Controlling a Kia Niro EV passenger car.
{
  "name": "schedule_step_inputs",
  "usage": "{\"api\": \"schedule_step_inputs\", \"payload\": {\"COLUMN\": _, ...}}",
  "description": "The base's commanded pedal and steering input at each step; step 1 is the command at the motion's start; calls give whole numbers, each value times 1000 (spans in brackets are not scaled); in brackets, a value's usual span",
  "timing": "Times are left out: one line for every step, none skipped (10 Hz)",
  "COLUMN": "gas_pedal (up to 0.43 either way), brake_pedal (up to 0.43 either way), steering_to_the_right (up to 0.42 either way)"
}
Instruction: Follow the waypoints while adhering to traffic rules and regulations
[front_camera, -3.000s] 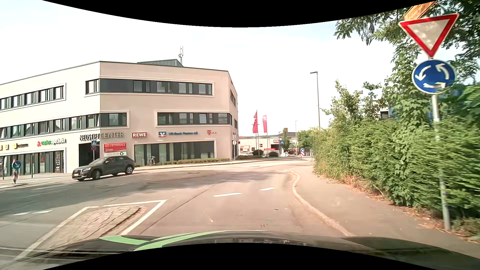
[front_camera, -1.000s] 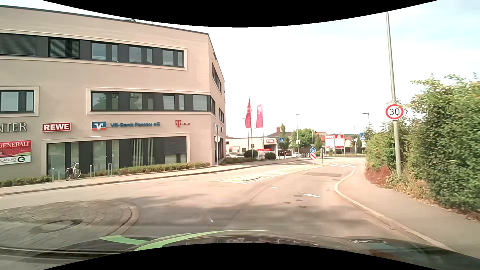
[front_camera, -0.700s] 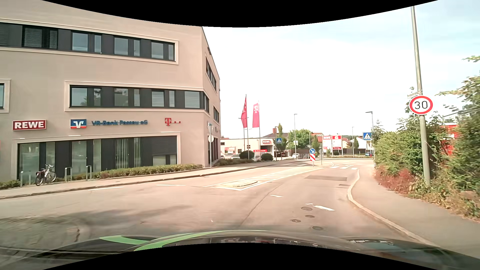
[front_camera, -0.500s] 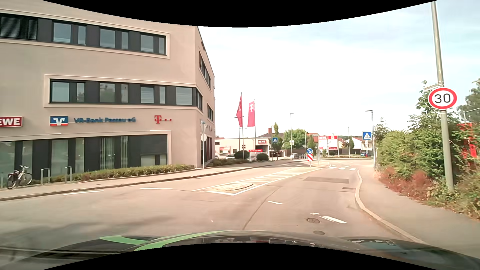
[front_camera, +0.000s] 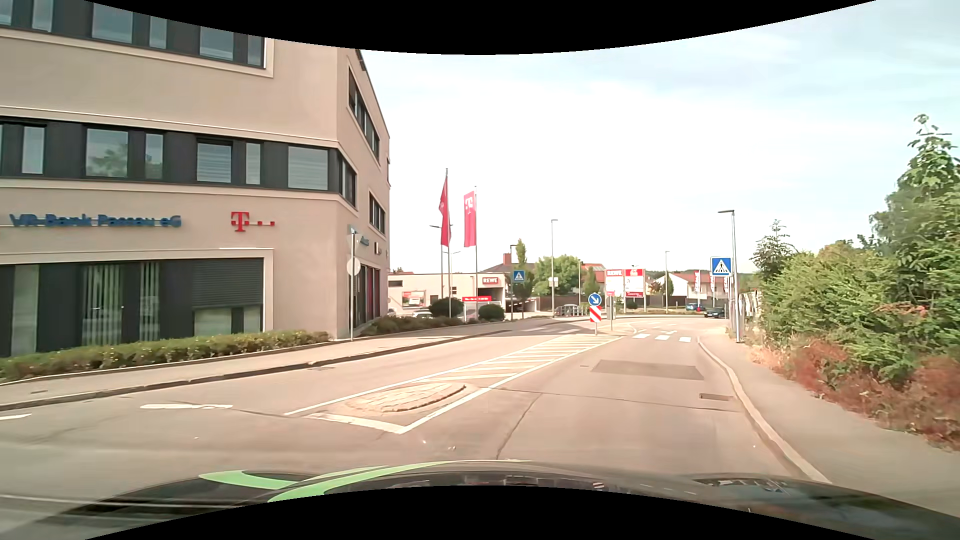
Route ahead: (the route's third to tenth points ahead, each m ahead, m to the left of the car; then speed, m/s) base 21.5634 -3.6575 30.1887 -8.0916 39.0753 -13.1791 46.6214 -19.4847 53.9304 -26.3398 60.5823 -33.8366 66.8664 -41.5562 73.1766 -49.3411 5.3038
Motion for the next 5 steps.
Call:
{"api": "schedule_step_inputs", "payload": {"gas_pedal": 0, "brake_pedal": 0, "steering_to_the_right": 170}}
{"api": "schedule_step_inputs", "payload": {"gas_pedal": 0, "brake_pedal": 0, "steering_to_the_right": 180}}
{"api": "schedule_step_inputs", "payload": {"gas_pedal": 20, "brake_pedal": 0, "steering_to_the_right": 193}}
{"api": "schedule_step_inputs", "payload": {"gas_pedal": 28, "brake_pedal": 0, "steering_to_the_right": 204}}
{"api": "schedule_step_inputs", "payload": {"gas_pedal": 59, "brake_pedal": 0, "steering_to_the_right": 209}}
